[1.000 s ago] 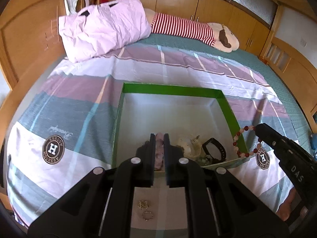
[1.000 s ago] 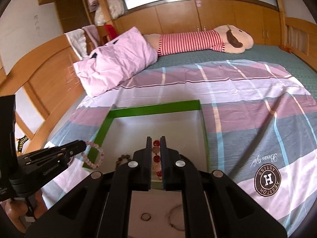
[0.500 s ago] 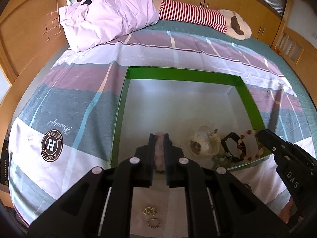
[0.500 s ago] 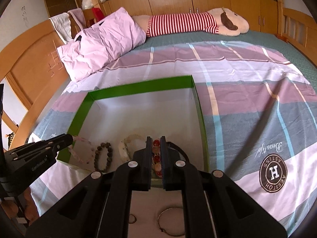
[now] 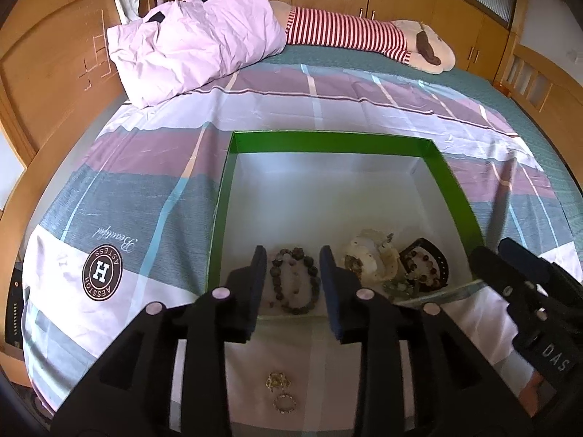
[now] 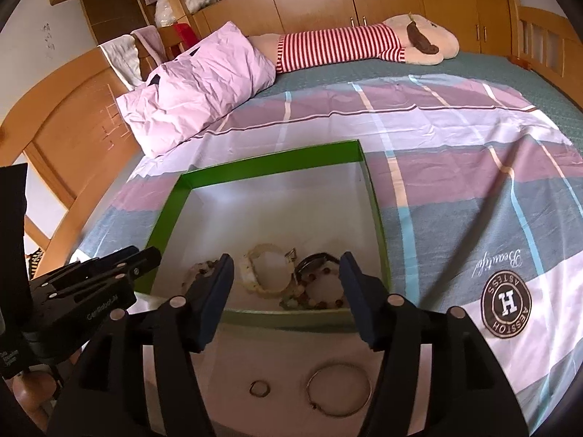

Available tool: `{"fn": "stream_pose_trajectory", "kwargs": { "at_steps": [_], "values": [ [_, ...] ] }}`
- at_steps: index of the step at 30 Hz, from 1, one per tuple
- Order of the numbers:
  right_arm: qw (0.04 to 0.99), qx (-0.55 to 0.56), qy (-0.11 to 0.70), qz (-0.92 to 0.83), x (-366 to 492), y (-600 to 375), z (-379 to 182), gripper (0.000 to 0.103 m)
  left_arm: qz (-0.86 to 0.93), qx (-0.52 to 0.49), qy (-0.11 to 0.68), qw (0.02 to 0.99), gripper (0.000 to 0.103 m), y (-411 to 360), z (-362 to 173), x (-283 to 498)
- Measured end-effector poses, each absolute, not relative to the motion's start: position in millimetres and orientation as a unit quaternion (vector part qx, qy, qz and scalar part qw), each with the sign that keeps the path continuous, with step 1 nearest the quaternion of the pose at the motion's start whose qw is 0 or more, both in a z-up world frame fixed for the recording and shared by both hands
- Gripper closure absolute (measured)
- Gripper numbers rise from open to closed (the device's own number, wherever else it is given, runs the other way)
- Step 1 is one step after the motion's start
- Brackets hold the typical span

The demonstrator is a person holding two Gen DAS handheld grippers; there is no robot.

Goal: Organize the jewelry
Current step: 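Open both grippers to drop the bracelets into the box, then grasp the silver bangle with the right gripper while the left grasps the gold charm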

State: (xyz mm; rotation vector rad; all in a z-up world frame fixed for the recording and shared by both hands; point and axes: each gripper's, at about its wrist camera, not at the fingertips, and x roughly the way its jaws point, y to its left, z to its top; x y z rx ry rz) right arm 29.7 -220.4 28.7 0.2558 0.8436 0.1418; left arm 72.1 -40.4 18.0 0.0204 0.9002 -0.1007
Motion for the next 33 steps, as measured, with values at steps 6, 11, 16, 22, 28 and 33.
{"fn": "stream_pose_trajectory", "kwargs": {
  "at_steps": [6, 11, 16, 22, 28, 33],
  "values": [
    [0.891, 0.096, 0.436, 0.084, 9, -217, 33, 0.030, -0.064, 0.030, 0.425, 0.902, 0.052, -37, 28, 43],
    [0.856, 0.010, 0.513, 0.062, 0, -216, 6, 0.026, -0.097, 0.047, 0.504, 0.857, 0.051, -23, 2, 40],
    [0.802, -0.029, 0.597, 0.012, 2, -222, -46, 0.026, -0.100, 0.061, 0.575, 0.810, 0.047, -20, -41, 36],
    [0.776, -0.035, 0.629, 0.012, 6, -217, -69, 0.026, -0.082, 0.056, 0.608, 0.788, 0.047, -22, -70, 43],
    [0.771, -0.052, 0.634, 0.025, 6, -207, -80, 0.026, -0.069, 0.045, 0.617, 0.782, 0.047, -21, -81, 48],
    [0.778, -0.057, 0.624, 0.033, 3, -200, -84, 0.028, -0.065, 0.043, 0.619, 0.782, 0.047, -21, -84, 49]
  ]
}}
